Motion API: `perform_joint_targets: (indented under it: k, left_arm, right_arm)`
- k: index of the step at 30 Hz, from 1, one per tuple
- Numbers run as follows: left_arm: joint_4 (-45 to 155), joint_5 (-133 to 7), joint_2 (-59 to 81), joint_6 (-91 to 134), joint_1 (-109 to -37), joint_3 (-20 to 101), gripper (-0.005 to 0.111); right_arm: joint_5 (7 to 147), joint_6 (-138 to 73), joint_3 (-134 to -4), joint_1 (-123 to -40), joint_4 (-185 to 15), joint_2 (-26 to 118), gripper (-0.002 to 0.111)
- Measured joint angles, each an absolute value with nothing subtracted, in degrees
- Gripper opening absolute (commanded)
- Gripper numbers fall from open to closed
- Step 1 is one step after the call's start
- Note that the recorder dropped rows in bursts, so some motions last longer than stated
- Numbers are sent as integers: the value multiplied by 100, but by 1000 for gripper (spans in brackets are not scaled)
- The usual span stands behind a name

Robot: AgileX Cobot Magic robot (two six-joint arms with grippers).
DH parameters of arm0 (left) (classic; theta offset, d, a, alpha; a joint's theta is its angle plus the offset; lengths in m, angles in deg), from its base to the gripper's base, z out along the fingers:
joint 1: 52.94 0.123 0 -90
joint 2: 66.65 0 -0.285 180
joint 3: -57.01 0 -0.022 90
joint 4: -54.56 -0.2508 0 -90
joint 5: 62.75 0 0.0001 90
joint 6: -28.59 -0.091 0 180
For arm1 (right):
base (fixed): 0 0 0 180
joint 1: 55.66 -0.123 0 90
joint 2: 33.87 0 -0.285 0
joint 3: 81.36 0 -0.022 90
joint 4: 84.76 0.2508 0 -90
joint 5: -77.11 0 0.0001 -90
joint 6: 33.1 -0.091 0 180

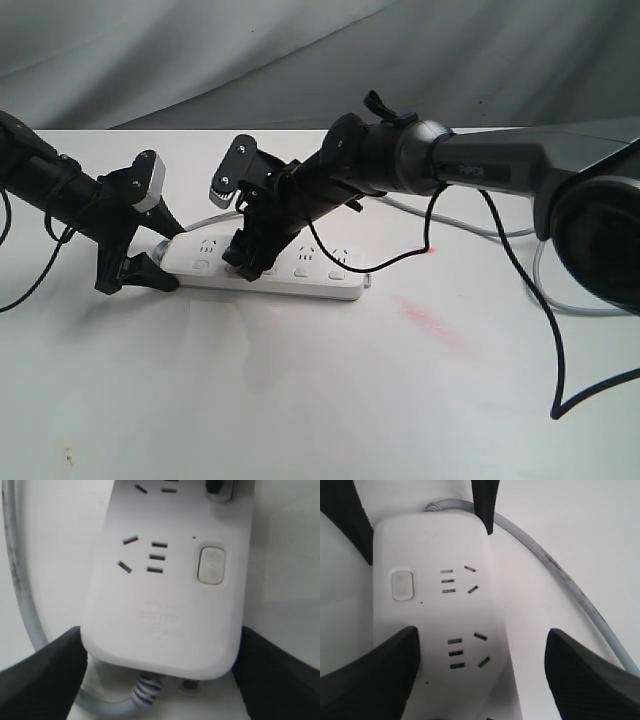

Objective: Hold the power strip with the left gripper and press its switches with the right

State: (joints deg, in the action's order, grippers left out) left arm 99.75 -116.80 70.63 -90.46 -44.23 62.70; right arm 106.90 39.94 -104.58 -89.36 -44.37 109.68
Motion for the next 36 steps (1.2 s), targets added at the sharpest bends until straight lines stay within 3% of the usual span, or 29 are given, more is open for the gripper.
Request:
perform_joint_targets:
  k: [30,36]
  left_arm:
    - [9965,-11680,7063,-9046,-4423,6270,65]
    - [9965,-11680,7063,-9046,-4423,6270,65]
  right_arm:
    - [10598,3932,-10192,-8936,-4267,10954,66]
    - [10849,3976,-10606,-9001,-4431,11002,66]
